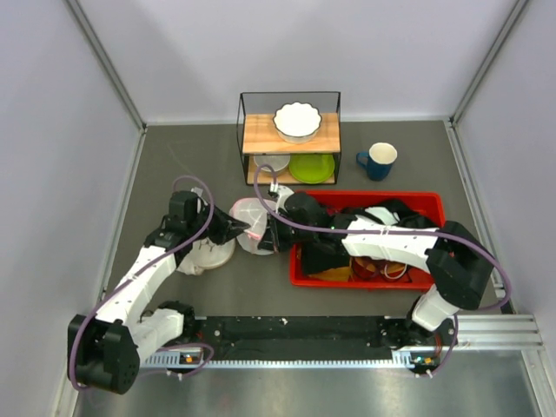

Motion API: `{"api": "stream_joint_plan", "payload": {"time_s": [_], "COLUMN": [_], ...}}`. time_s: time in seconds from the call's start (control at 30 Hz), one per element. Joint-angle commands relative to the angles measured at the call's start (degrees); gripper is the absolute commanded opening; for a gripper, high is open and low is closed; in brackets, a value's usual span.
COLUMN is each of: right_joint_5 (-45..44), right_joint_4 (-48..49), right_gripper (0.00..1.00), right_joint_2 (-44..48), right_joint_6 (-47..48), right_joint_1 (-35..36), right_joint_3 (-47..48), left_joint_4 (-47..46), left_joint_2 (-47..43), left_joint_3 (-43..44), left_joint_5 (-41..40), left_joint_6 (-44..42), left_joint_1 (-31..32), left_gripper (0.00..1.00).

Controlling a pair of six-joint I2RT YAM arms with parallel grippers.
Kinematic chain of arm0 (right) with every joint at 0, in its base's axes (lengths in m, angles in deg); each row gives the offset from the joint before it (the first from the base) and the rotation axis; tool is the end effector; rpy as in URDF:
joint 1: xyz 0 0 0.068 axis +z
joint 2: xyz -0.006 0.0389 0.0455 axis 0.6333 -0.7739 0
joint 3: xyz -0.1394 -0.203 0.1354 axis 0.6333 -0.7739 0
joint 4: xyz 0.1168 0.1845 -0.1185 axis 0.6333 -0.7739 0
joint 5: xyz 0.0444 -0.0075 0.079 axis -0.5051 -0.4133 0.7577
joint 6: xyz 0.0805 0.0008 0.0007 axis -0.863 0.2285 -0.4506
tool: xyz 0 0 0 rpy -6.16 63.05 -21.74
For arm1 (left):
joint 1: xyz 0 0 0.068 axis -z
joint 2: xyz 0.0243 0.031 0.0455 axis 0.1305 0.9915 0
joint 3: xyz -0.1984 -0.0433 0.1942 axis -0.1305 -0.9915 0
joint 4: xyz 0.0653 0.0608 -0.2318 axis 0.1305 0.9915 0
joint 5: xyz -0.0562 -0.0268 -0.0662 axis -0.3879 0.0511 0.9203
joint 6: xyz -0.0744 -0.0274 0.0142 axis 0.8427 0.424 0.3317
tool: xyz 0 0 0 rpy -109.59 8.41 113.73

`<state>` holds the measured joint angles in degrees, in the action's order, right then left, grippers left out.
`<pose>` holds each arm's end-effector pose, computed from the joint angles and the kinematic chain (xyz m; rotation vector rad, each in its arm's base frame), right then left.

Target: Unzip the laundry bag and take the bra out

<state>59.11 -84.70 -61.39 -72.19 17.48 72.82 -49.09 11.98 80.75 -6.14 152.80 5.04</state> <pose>0.1909 0.3195 0.2346 -0.5467 2.3074 1.1290 0.2043 -0.0765 0.2259 -0.8809 2.3211 -1.1853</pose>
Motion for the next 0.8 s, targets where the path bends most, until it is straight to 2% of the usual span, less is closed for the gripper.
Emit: {"api": "stream_joint_plan", "payload": {"time_s": [0.0, 0.13, 0.23, 0.33, 0.57, 0.6, 0.63, 0.67, 0.7, 0.77], "right_joint_5": [-2.93, -1.88, -0.91, 1.28, 2.16, 2.51, 2.6, 2.61, 2.26, 1.73], "right_joint_4": [0.17, -0.27, 0.08, -0.27, -0.27, -0.27, -0.27, -0.27, -0.27, -0.27], "right_gripper": [0.0, 0.0, 0.0, 0.0, 0.0, 0.0, 0.0, 0.0, 0.0, 0.0], "right_joint_2": [3.92, 6.21, 7.35, 7.88, 5.51, 4.9, 3.58, 3.05, 2.78, 2.08], "right_joint_6": [0.4, -1.35, -0.65, -0.99, -1.35, -1.52, -1.79, -2.05, -2.14, -2.4], "right_joint_1": [-0.34, -6.65, -8.17, -8.08, -1.32, -0.62, -0.52, -0.52, -0.52, -0.61], "right_joint_3": [0.59, -4.15, -6.8, -6.1, -0.84, -0.13, 0.58, 1.54, 1.9, 2.6], "left_joint_4": [-0.92, 5.32, 4.37, 2.52, 1.73, 4.08, 5.49, 6.38, 7.34, 7.79], "left_joint_2": [-0.41, -0.58, -0.85, 1.43, 13.2, 16.26, 17.33, 18.04, 17.26, 14.11], "left_joint_3": [3.85, 8.26, 9.23, 10.54, 16.52, 18.79, 20.2, 21.26, 22.23, 20.49], "left_joint_5": [-2.07, -3.21, -4.35, -5.06, -4.71, -4.36, -4.18, -4.01, -4.0, -4.53], "left_joint_6": [-2.59, -8.74, -9.54, -10.94, -15.43, -16.04, -17.09, -17.71, -17.89, -17.37], "left_joint_1": [0.04, -1.02, -1.29, -1.72, -1.72, -1.72, -1.72, -1.72, -1.72, -1.72], "left_gripper": [0.0, 0.0, 0.0, 0.0, 0.0, 0.06, 0.19, 0.21, 0.25, 0.44]}}
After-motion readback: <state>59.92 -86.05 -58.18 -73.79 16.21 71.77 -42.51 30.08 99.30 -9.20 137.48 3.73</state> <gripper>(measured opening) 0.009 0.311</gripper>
